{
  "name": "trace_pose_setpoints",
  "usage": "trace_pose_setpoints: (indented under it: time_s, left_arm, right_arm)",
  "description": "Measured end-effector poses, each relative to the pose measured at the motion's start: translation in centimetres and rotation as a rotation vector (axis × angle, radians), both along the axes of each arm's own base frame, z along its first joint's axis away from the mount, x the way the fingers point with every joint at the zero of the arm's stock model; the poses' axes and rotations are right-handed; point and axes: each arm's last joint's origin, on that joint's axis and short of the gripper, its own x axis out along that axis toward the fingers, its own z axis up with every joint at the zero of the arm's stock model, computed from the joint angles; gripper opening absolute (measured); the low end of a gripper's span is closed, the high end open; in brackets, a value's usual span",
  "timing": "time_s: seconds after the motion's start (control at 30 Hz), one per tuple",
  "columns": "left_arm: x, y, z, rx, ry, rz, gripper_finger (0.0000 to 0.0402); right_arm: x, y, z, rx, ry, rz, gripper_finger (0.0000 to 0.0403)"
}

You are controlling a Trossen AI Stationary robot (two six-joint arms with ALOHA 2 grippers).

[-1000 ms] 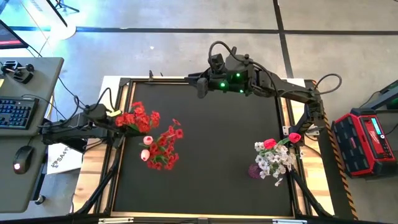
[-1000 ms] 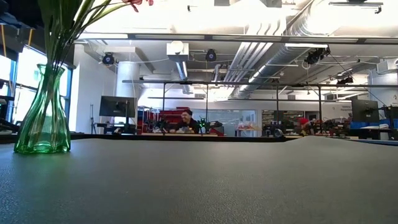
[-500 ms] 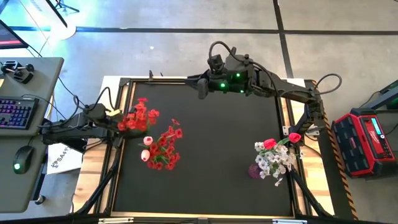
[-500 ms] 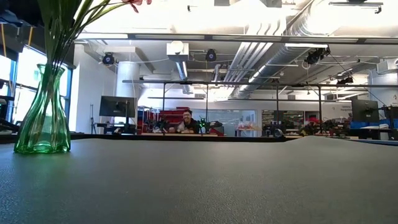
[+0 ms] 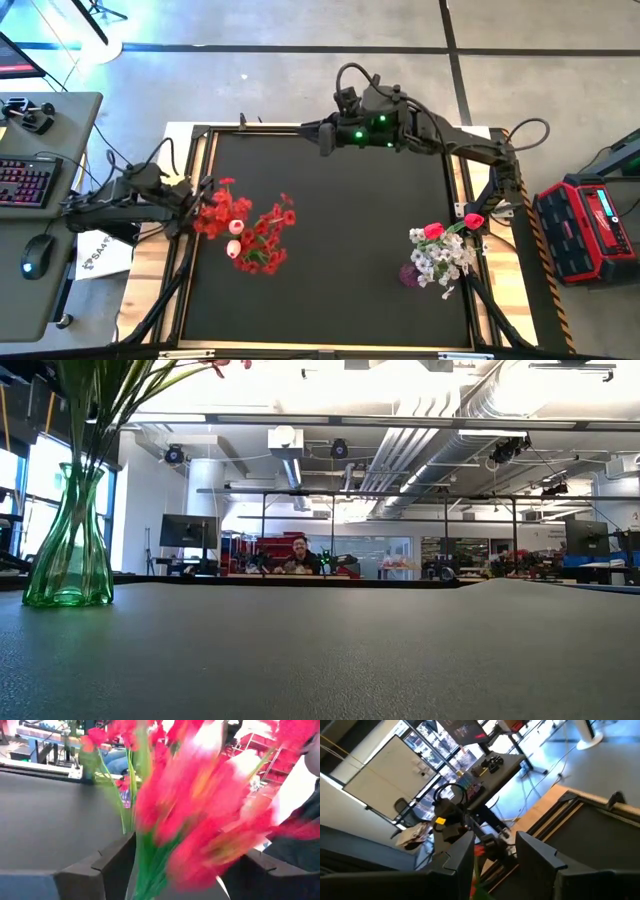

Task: Sort flowers into vase by color
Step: Put the red flower into the green vase, then return to Home Position

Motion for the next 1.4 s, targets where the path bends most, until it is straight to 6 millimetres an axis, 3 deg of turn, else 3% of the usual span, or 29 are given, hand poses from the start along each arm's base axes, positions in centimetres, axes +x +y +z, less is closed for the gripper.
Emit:
trace_pose_setpoints:
  time_s: [0.3,0.47,0.63,0.77,0.93,1.1,1.23,1.4]
  left_arm:
    - [-1.8,0.1,2.3,0.05,-0.008,0.111,0.0251]
    - [-3.2,0.1,4.7,0.127,-0.115,0.128,0.0251]
    - [-4.9,0.2,7.2,0.175,-0.209,0.248,0.0251]
    - [-5.9,0.5,8.3,0.143,-0.232,0.37,0.0244]
    - [-6.0,0.6,8.3,0.094,-0.213,0.434,0.0196]
    - [-6.1,0.9,8.4,0.097,-0.215,0.516,0.0119]
    - [-6.0,1.0,8.7,0.067,-0.266,0.543,0.0053]
    - [-5.3,1.0,8.5,0.058,-0.321,0.546,0.0004]
  right_arm:
    - [-0.1,-0.6,0.0,0.092,-0.014,0.007,0.0133]
    - [-0.1,-0.6,0.0,0.092,-0.013,0.039,0.0133]
    - [-0.3,0.4,0.3,-0.104,0.002,0.091,0.0129]
    - [-2.0,2.5,1.3,-0.268,0.053,0.104,0.0093]
    - [-5.1,5.0,1.8,-0.4,0.187,0.126,0.001]
    - [-6.6,7.1,1.9,-0.521,0.249,0.14,0.0009]
    - [-7.1,7.6,0.5,-0.567,0.305,0.108,0.0004]
    - [-11.1,8.2,0.0,-0.577,0.213,0.077,0.0001]
